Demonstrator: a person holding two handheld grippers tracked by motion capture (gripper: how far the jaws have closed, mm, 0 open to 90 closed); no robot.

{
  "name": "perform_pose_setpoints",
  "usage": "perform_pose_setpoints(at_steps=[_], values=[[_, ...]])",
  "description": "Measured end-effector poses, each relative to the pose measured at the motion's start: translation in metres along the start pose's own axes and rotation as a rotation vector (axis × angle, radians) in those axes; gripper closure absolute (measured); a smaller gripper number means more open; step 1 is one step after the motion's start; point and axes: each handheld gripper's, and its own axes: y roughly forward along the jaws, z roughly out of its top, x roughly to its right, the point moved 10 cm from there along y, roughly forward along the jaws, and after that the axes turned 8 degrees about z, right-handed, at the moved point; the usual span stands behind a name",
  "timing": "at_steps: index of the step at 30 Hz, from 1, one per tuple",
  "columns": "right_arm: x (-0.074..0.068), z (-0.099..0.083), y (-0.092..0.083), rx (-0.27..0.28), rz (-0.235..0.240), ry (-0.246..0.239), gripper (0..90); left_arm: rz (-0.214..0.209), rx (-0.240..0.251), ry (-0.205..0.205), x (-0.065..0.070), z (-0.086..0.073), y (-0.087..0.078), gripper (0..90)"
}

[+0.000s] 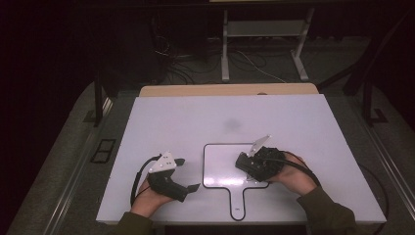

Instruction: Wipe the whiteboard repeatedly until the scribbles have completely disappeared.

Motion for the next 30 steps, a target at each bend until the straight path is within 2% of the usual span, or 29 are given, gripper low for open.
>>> perform_pose_setpoints(at_steps=[4,5,10,12,15,16,18,22,24,27,30], values=[[-0.011,0.0,0.0,0.0,0.019,-0.012,38.9,0.0,-0.001,0.0,0.0,0.0,0.0,0.0],[-0.017,0.0,0.0,-0.001,0.027,-0.028,38.9,0.0,0.0,0.001,0.0,0.0,0.0,0.0],[-0.026,0.002,0.001,-0.005,0.031,-0.052,38.9,0.001,0.001,0.002,0.0,0.0,0.0,0.0],[-0.022,0.002,0.001,-0.006,0.034,-0.036,38.8,0.001,-0.001,0.002,0.0,0.0,0.0,0.0],[-0.011,0.003,0.001,-0.014,0.0,-0.031,38.9,0.001,0.001,0.001,0.0,0.0,0.0,0.0],[-0.004,0.004,0.001,-0.013,-0.01,-0.016,38.9,0.001,-0.001,0.001,0.0,0.0,0.0,0.0],[0.0,0.004,0.002,-0.011,-0.012,-0.009,38.9,0.001,-0.001,0.0,0.0,0.0,0.0,0.0],[0.019,0.005,0.002,-0.004,-0.027,0.032,38.8,-0.002,0.0,0.001,0.001,0.0,0.001,0.0],[0.022,0.005,0.002,-0.002,-0.026,0.039,38.8,-0.002,-0.001,0.002,0.001,0.0,0.001,0.0],[0.039,0.006,0.003,0.005,-0.041,0.077,38.8,-0.002,-0.003,0.002,0.0,0.0,0.001,0.0],[0.046,0.008,0.004,0.007,-0.046,0.091,38.8,-0.002,-0.004,0.003,0.001,-0.001,0.001,0.0]])
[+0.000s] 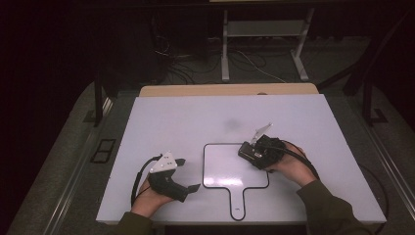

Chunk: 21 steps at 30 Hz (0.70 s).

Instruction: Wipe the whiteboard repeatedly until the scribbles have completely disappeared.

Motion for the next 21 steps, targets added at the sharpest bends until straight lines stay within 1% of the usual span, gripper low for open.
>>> perform_pose_setpoints(at_steps=[3,4,5,6,8,9,10,11,15,21], values=[[0.01,0.003,0.002,0.008,-0.009,0.02,38.8,-0.001,-0.004,0.0,0.0,0.0,0.0,0.0],[0.017,0.004,0.002,0.013,-0.015,0.034,38.8,-0.002,-0.004,0.0,0.0,0.0,0.0,0.0],[0.02,0.005,0.003,0.019,-0.019,0.045,38.8,-0.002,-0.005,0.0,0.0,-0.001,0.0,0.0],[0.02,0.005,0.003,0.019,-0.019,0.045,38.8,-0.002,-0.004,0.001,0.0,-0.001,0.0,0.0],[0.028,0.008,0.004,0.027,-0.021,0.08,38.8,-0.003,-0.008,0.001,0.0,-0.001,0.001,0.0],[0.03,0.008,0.004,0.028,-0.024,0.082,38.8,-0.003,-0.005,-0.001,0.0,-0.001,0.001,0.0],[0.03,0.008,0.004,0.028,-0.024,0.082,38.8,-0.004,-0.006,-0.001,0.0,-0.001,0.001,0.0],[0.032,0.009,0.005,0.036,-0.027,0.102,38.8,-0.004,-0.006,-0.001,0.0,-0.001,0.001,0.0],[0.035,0.01,0.005,0.044,-0.021,0.115,38.8,-0.004,-0.012,0.002,0.0,-0.002,0.001,0.0],[0.035,0.008,0.001,0.07,0.021,0.131,38.8,-0.004,-0.007,0.0,-0.001,-0.001,0.0,0.0]])
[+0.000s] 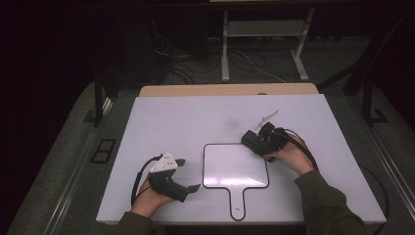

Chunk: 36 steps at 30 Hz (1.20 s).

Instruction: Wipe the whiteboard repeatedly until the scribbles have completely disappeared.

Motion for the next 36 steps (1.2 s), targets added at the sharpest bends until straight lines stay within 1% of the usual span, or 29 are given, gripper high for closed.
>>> perform_pose_setpoints(at_steps=[5,8,9,12,15,18,24,29,33,36], values=[[0.001,0.001,-0.007,0.035,0.035,0.017,38.8,-0.001,-0.001,0.003,0.0,0.0,0.0,0.0],[0.001,0.004,-0.013,0.062,0.048,0.039,38.8,-0.001,0.001,0.0,0.0,0.0,0.0,0.0],[0.001,0.004,-0.015,0.068,0.052,0.04,38.8,-0.001,0.001,-0.001,0.0,0.0,0.0,0.0],[0.002,0.006,-0.019,0.085,0.053,0.053,38.8,-0.001,0.003,-0.003,-0.001,0.0,0.0,0.0],[0.003,0.008,-0.024,0.095,0.054,0.051,38.8,-0.005,0.0,-0.001,0.0,-0.001,0.0,0.0],[0.005,0.012,-0.027,0.114,0.059,0.065,38.8,-0.009,-0.002,-0.005,-0.001,-0.002,0.0,0.0],[0.01,0.016,-0.032,0.134,0.062,0.071,38.8,-0.009,-0.003,-0.005,-0.001,-0.002,0.001,0.0],[0.011,0.028,-0.033,0.156,0.072,0.085,38.8,-0.003,-0.005,-0.006,-0.004,-0.002,0.001,0.0],[0.013,0.041,-0.032,0.153,0.068,0.076,38.8,-0.004,-0.003,0.002,-0.003,-0.002,0.001,0.0],[0.016,0.051,-0.029,0.158,0.068,0.079,38.8,-0.002,0.0,0.0,-0.002,-0.001,0.0,0.0]])
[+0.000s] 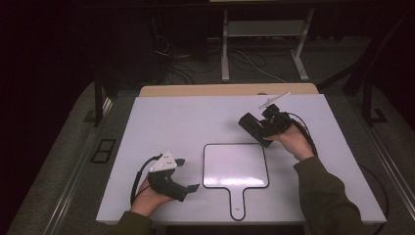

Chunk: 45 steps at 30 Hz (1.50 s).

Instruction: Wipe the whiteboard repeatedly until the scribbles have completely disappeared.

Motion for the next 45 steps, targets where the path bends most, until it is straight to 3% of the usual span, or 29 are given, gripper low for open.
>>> perform_pose_setpoints(at_steps=[16,28,36,43,45], values=[[0.019,0.038,0.036,0.001,0.004,0.023,38.7,-0.004,-0.003,0.004,0.001,0.0,0.001,0.0],[0.033,0.055,0.075,-0.041,-0.031,0.024,38.7,-0.009,0.006,-0.001,0.001,0.002,0.0,0.0],[0.034,0.053,0.098,-0.064,-0.038,0.02,38.5,-0.011,0.015,-0.006,0.001,0.003,-0.001,0.0],[0.042,0.049,0.102,-0.086,-0.076,-0.006,38.3,-0.011,0.011,-0.004,0.001,0.002,-0.001,0.0],[0.043,0.047,0.102,-0.086,-0.076,0.008,38.2,-0.011,0.011,-0.005,0.0,0.002,0.0,0.0]])
